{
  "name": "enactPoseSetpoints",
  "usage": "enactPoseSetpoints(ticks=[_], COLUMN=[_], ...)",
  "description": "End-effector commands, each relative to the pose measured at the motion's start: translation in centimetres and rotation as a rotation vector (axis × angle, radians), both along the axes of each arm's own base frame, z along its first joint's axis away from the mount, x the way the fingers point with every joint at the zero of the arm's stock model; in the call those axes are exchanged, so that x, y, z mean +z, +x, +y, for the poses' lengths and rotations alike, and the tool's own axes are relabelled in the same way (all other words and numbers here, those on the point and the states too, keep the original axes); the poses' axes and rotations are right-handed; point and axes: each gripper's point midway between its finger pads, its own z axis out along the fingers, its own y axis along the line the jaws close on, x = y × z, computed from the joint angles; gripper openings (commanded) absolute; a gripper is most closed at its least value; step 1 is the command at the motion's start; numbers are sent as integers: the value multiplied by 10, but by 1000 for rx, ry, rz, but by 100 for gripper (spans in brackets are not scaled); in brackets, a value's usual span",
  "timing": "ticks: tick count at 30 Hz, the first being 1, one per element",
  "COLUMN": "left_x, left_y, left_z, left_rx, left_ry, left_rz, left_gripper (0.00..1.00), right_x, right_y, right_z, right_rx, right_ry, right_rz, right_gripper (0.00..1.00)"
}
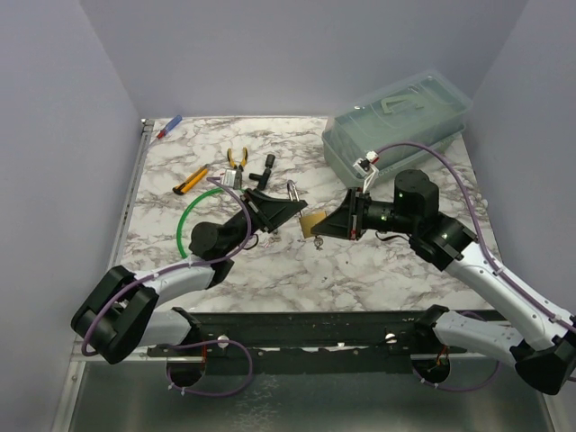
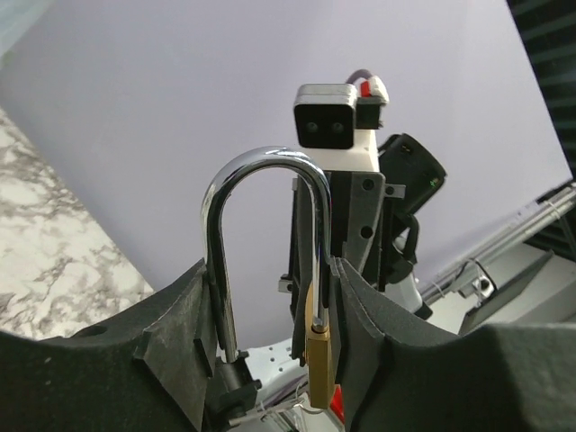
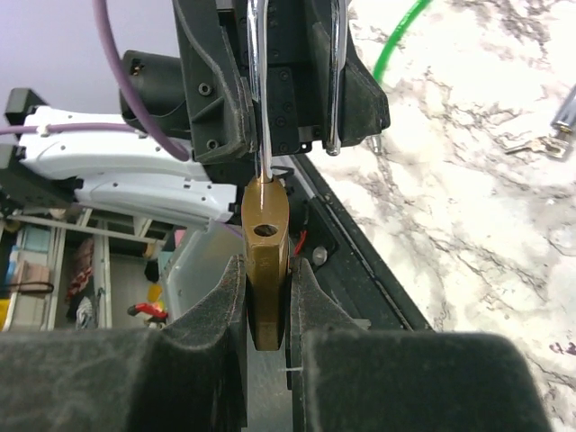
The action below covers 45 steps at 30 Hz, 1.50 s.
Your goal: Unlock with the key
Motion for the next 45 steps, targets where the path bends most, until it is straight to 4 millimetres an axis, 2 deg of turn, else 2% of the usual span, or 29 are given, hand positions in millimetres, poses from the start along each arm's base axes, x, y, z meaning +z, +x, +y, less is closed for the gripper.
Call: enactPoseSetpoints(ticks=[1,8,14,23,29,33,40,41,45], left_x=[-6,-35,-74,-107,-117,-123,-126,-124,-121], left_y=[12,30,50,57,57,57,56,57,59], left_z=[1,0,7,14,15,19,34,37,60], left_rx=[51,118,233,296,307,322,390,407,506], left_ry=[36,114,244,368,444,475,573,591,703], left_rz=[48,181,328,419,429,434,418,409,372], left_gripper=[40,40,41,43,46,60,95,98,99], right_x=[6,-11,-31,-60,-69,-69,-68,-69,-83], right_y=[17,33,46,59,59,59,57,57,59], right_z=[-3,-5,-4,2,3,3,1,1,-2], right_rx=[-75,-129,-157,-161,-152,-155,-163,-164,-183], right_ry=[-28,-100,-159,-225,-231,-227,-223,-225,-260], right_rz=[-46,-51,-42,-22,-12,-9,-2,0,23], right_gripper=[0,0,0,0,0,0,0,0,0])
